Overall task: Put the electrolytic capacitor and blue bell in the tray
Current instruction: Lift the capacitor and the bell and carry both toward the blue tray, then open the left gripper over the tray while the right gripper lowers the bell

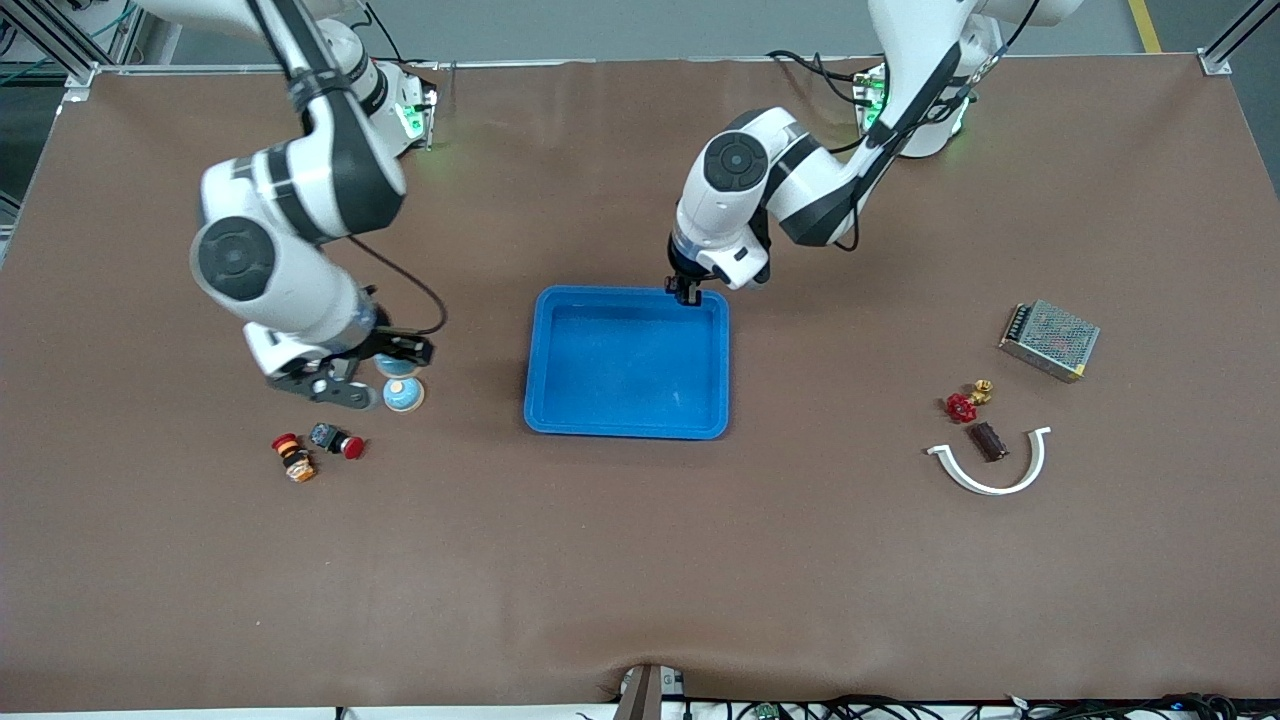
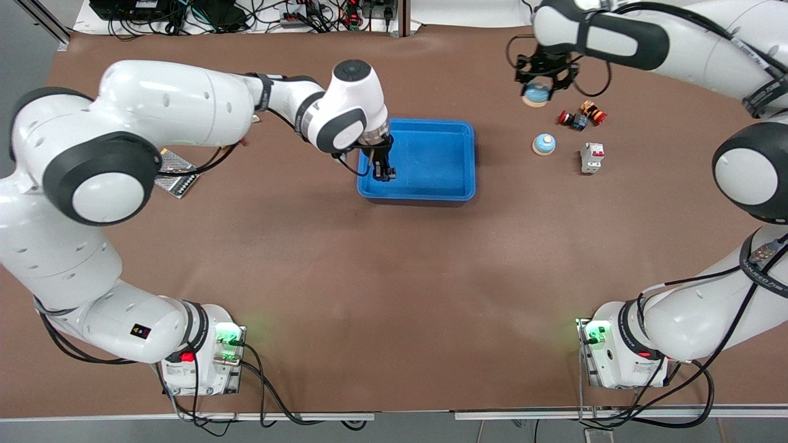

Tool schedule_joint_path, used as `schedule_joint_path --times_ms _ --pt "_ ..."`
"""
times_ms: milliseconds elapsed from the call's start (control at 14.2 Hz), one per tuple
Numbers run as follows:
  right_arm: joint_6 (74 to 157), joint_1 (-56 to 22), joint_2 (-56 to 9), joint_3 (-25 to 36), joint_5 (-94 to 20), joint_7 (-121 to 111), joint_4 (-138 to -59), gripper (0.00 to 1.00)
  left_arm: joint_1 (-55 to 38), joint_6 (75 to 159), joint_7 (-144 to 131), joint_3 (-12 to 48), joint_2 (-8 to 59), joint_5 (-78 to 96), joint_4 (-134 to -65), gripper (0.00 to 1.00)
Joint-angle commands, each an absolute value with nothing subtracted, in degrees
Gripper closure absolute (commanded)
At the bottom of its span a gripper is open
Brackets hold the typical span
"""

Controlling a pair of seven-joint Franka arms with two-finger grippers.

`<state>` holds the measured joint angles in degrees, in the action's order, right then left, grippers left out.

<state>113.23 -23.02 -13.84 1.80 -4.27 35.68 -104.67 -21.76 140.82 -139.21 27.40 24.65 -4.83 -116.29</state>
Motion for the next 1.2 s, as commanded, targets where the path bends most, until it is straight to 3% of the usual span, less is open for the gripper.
schedule_joint_path --times_ms 0,1125 --pt "115.74 -24.95 -16.16 2.72 -6.33 39.54 -103.53 0.49 -21.97 143.78 -142.73 26.98 29.61 -10.70 -114.78 1.00" --pt "131.74 -37.26 -28.21 2.81 -6.06 53.09 -104.06 0.48 -21.45 148.80 -143.26 23.47 35.33 -18.72 -113.91 1.00"
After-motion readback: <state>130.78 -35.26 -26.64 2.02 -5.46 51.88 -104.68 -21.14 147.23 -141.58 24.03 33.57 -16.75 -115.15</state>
